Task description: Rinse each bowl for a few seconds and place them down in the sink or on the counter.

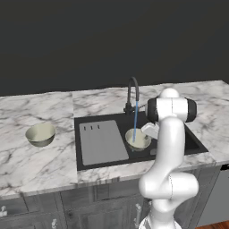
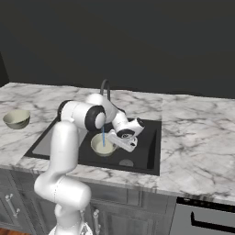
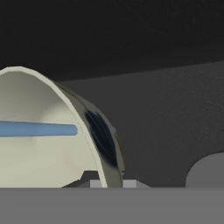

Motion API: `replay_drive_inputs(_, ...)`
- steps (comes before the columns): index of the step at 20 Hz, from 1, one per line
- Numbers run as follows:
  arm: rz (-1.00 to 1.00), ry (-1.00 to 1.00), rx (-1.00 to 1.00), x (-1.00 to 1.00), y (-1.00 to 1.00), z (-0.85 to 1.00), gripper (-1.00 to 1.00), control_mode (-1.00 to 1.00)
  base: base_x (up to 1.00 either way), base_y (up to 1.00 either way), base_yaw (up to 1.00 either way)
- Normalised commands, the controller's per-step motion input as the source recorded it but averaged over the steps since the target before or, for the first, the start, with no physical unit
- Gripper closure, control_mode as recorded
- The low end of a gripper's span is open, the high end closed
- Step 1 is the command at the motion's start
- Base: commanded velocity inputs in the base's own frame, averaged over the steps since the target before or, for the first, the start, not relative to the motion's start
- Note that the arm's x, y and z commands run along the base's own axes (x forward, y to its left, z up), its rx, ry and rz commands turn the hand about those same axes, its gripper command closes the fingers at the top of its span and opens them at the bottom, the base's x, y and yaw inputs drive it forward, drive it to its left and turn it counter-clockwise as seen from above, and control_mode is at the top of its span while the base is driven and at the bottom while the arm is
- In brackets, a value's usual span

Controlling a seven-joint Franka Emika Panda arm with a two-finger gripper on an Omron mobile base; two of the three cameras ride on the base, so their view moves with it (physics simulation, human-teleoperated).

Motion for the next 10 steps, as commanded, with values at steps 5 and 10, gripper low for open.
replay_drive_inputs(5,0.00,0.00,0.00,0.09,0.00,-0.19,1.00,-1.00,0.00,0.00,0.00)
replay_drive_inputs(10,0.00,0.00,0.00,0.10,0.00,-0.19,1.00,-1.00,0.00,0.00,0.00)
